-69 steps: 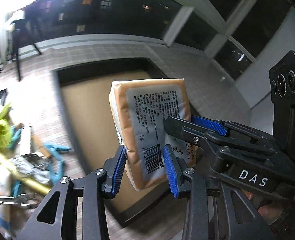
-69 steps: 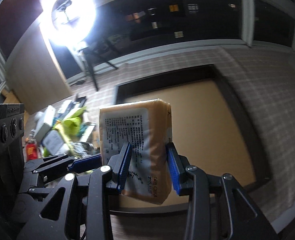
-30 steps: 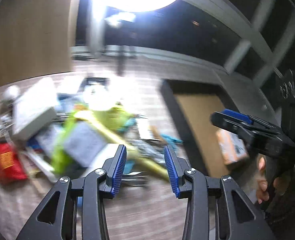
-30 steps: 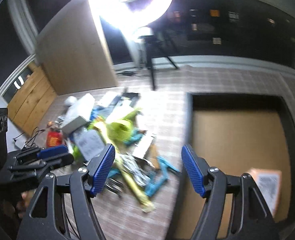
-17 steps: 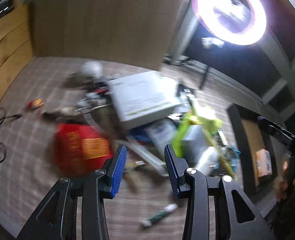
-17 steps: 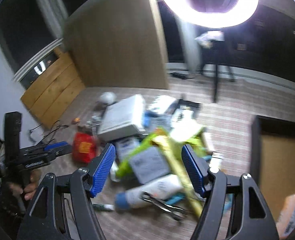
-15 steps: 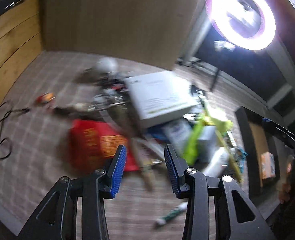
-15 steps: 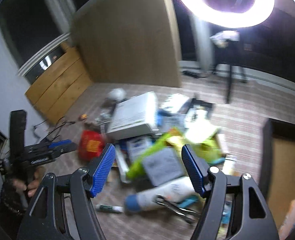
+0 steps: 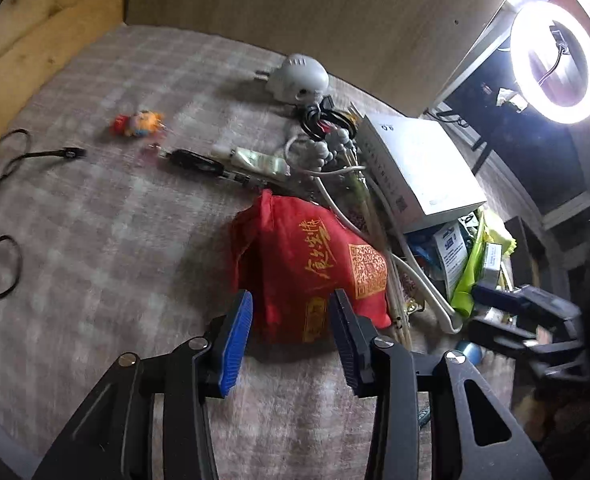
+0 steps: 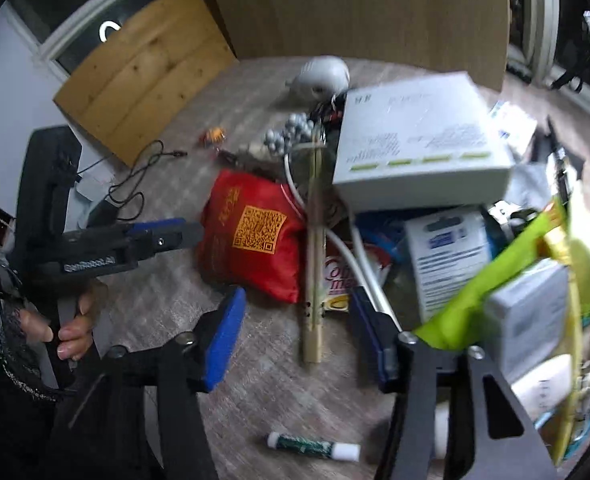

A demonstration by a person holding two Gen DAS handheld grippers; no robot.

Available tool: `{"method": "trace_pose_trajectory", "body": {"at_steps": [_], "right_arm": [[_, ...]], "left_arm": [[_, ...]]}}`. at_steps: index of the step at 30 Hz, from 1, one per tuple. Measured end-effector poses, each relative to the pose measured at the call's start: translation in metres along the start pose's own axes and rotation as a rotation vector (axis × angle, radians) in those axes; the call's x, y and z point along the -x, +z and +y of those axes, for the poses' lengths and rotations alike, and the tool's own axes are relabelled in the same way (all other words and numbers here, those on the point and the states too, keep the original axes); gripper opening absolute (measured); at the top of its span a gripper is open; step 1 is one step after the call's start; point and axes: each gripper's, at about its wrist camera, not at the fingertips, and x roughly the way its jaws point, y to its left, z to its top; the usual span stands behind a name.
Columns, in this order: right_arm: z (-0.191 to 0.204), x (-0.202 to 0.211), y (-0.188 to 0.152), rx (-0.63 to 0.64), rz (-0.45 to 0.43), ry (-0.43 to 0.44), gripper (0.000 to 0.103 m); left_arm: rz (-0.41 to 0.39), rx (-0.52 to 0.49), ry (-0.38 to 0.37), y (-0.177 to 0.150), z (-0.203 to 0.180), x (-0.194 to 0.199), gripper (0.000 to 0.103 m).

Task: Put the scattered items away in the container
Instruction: 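Grasp the red cloth bag with the left tool while the right tool grasps chopsticks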

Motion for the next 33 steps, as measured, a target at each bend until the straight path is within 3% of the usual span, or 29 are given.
{"method": "trace_pose_trajectory", "body": {"at_steps": [6, 18, 24, 26, 28, 29, 31, 33], "right_arm": [[-0.002, -0.029, 0.009, -0.041, 0.036, -0.031, 0.044], [0.0, -0.058, 0.017, -0.042, 0.072, -0.112, 0.043], [-0.002, -0.064, 0.021, -0.058, 0.066, -0.089, 0.043], [-0.002, -0.065, 0.022, -0.069, 0.071, -0.073, 0.039], [-0.003, -0.065, 0.021, -0.078, 0.079, -0.053, 0.028], [-0.003, -0.065, 0.021, -0.077, 0.082, -0.056, 0.027], [-0.004, -0.063, 0.017, -0.074, 0.085, -0.057, 0.024], [-0.004, -0.063, 0.016, -0.081, 0.088, -0.052, 0.017]], "left_arm": [[0.04, -0.04, -0.051, 0.013, 0.001, -0.016, 0.055], [0.1, -0.063, -0.1, 0.03, -0.003, -0.041, 0.06], [0.063, -0.073, -0.093, 0.03, -0.003, -0.039, 0.049], [0.057, -0.071, -0.1, 0.029, -0.001, -0.038, 0.045], [0.052, -0.075, -0.102, 0.027, -0.001, -0.036, 0.042], [0.04, -0.078, -0.088, 0.026, 0.0, -0.033, 0.028], [0.032, -0.072, -0.092, 0.028, 0.004, -0.029, 0.022], [0.027, -0.063, -0.092, 0.028, 0.01, -0.025, 0.007]]}}
